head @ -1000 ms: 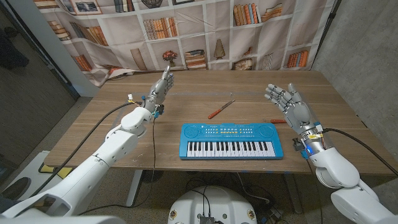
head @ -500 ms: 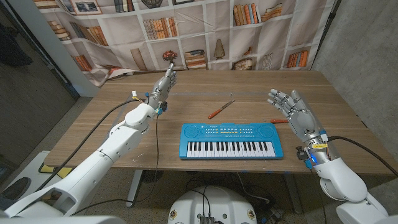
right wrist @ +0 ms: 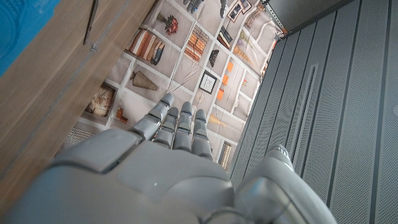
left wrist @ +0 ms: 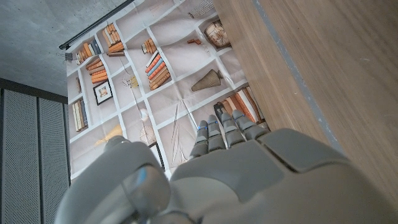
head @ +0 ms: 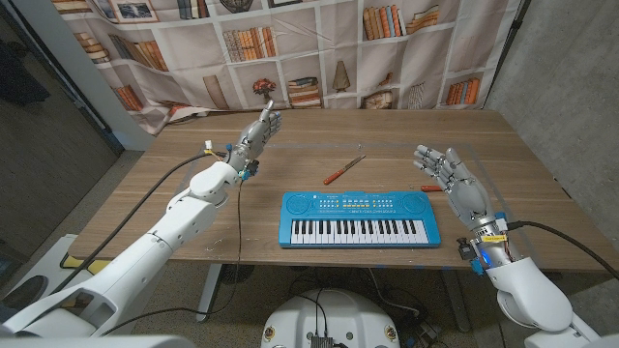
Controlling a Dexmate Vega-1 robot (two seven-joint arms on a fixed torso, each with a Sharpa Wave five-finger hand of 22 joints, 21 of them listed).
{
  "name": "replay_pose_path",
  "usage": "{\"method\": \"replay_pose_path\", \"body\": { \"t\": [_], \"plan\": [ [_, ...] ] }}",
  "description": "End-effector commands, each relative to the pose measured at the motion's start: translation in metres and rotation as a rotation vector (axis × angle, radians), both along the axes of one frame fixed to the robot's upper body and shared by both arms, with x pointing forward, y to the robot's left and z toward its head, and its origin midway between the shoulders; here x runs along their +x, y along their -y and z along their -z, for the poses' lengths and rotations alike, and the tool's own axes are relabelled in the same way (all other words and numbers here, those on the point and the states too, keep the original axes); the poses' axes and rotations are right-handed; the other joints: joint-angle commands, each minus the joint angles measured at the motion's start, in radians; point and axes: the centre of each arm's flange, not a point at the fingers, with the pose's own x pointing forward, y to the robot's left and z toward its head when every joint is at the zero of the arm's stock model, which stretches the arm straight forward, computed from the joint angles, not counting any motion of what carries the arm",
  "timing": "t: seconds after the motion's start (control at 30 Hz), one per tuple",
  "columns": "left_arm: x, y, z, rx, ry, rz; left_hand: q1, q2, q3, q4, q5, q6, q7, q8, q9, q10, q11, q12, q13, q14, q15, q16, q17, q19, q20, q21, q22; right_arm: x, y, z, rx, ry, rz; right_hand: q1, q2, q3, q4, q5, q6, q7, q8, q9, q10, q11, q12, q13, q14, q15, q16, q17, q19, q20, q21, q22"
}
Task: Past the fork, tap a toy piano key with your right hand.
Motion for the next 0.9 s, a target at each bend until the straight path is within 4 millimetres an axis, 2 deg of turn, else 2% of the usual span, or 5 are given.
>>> {"method": "replay_pose_path", "body": {
  "t": [0.03,0.53,0.63,0.77,0.9],
  "plan": [
    [-0.003,-0.002,0.007,0.009,0.037,0.040,0.009,-0.009,-0.007,-0.001,-0.001,0.016,-0.004,0.005,0.006,0.018,0.004,0.006,0.005,0.019,-0.005,0.008,0.003,0.014,0.000,0.008,0.002,-0.014,-0.018,0.007,-0.035,0.006,0.057,0.010,0.000,0.002,-0.002,0.006,0.011,-0.003,0.004,0.002,0.011,0.001,0.003,0.004,0.007,-0.001,0.002,0.004,0.014,-0.027,0.004,0.004],
    [0.002,0.002,0.014,-0.008,0.033,0.060,0.016,-0.008,-0.010,-0.003,-0.001,0.037,-0.005,0.006,0.006,0.036,0.001,0.006,0.005,0.032,-0.005,0.007,0.003,0.026,0.003,0.005,0.002,-0.031,-0.026,0.019,-0.022,0.013,0.086,0.013,0.001,0.001,-0.004,0.007,0.040,-0.014,0.007,0.002,0.043,-0.011,0.010,0.004,0.037,-0.012,0.004,0.004,0.040,-0.026,0.006,0.004],
    [0.001,0.003,0.015,-0.003,0.033,0.060,0.017,-0.008,-0.011,-0.004,-0.001,0.039,-0.004,0.006,0.006,0.042,0.001,0.007,0.005,0.035,-0.005,0.007,0.003,0.028,0.003,0.005,0.002,-0.034,-0.026,0.021,-0.012,0.014,0.103,0.012,0.001,-0.001,-0.004,0.008,0.047,-0.017,0.007,0.002,0.054,-0.015,0.011,0.004,0.063,-0.016,0.010,0.005,0.051,-0.017,0.006,0.004],
    [-0.001,0.003,0.014,-0.005,0.038,0.058,0.019,-0.007,-0.011,-0.004,-0.002,0.043,-0.005,0.005,0.006,0.044,-0.001,0.006,0.005,0.037,-0.005,0.006,0.003,0.032,0.003,0.005,0.002,-0.039,-0.024,0.023,-0.008,0.032,0.129,0.008,-0.001,-0.005,-0.004,0.008,0.072,-0.026,0.007,0.002,0.094,-0.029,0.020,0.003,0.130,-0.034,0.022,0.005,0.104,0.002,0.018,0.006],
    [-0.002,0.005,0.012,-0.010,0.051,0.060,0.020,-0.007,-0.012,-0.005,-0.002,0.044,-0.005,0.004,0.006,0.045,0.000,0.005,0.005,0.039,-0.005,0.005,0.003,0.036,0.003,0.005,0.002,-0.045,-0.022,0.027,0.010,0.044,0.153,0.007,-0.006,-0.011,-0.006,0.009,0.097,-0.034,0.007,0.002,0.130,-0.046,0.025,0.003,0.204,-0.048,0.033,0.005,0.174,0.002,0.035,0.007]
  ]
}}
